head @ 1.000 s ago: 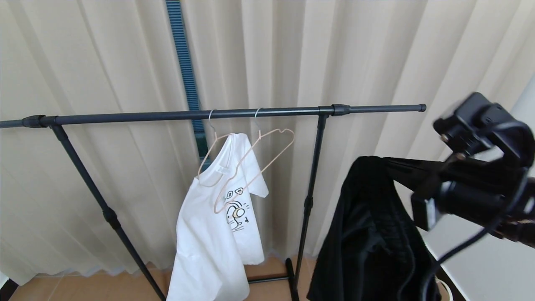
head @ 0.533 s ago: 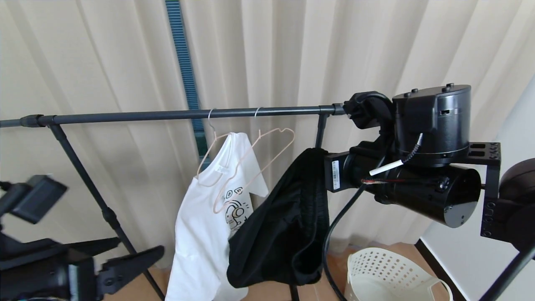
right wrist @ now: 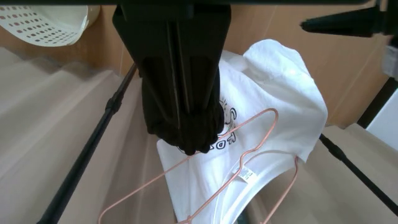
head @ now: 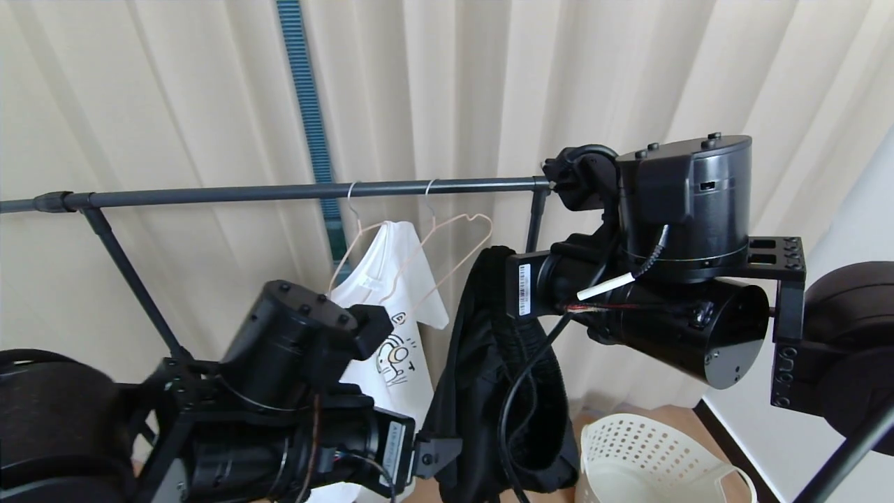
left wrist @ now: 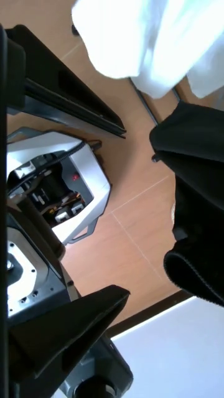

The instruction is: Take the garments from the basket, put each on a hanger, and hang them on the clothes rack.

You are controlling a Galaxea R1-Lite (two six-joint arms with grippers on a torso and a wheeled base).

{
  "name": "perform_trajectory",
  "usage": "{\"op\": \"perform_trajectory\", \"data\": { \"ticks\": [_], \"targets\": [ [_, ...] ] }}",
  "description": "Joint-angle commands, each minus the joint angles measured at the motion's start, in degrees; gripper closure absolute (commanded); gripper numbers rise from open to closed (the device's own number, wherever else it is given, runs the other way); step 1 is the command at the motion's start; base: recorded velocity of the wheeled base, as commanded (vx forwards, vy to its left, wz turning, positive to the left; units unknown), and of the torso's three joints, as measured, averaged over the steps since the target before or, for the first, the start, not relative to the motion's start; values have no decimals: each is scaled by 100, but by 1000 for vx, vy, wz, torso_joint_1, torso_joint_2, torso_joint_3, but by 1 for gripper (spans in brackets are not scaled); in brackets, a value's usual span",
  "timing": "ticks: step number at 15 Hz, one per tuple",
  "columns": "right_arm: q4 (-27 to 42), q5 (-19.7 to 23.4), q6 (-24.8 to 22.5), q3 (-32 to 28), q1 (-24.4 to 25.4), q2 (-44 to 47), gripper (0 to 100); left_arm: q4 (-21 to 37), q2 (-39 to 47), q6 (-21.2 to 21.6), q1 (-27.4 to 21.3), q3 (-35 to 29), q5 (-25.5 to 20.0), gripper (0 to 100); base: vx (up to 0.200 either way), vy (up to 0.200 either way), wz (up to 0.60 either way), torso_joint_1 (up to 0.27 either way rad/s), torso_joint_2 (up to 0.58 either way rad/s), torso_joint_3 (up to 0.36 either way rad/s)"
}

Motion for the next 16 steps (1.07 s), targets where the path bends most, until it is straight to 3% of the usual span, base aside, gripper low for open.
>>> {"op": "perform_trajectory", "data": {
  "ticks": [1,6,9,13,16],
  "targets": [
    [-10,-1,-1,-16,16,-45,100,-33,699,-139,-249,-296,8,0,0,0,0,0,0,0],
    [-19,-97,-1,-8,16,-63,100,-973,1630,-886,-442,-463,641,0,0,0,0,0,0,0],
    [-19,-115,7,-8,16,-71,100,-1052,1745,-1115,-442,-569,781,0,0,0,0,0,0,0],
    [-10,-115,-1,-8,16,-256,100,-1044,2307,-1238,-460,-744,1607,0,0,0,0,0,0,0],
    [-10,-115,-10,-16,16,-335,100,-1035,2501,-1255,-600,-700,1625,0,0,0,0,0,0,0]
  ]
}}
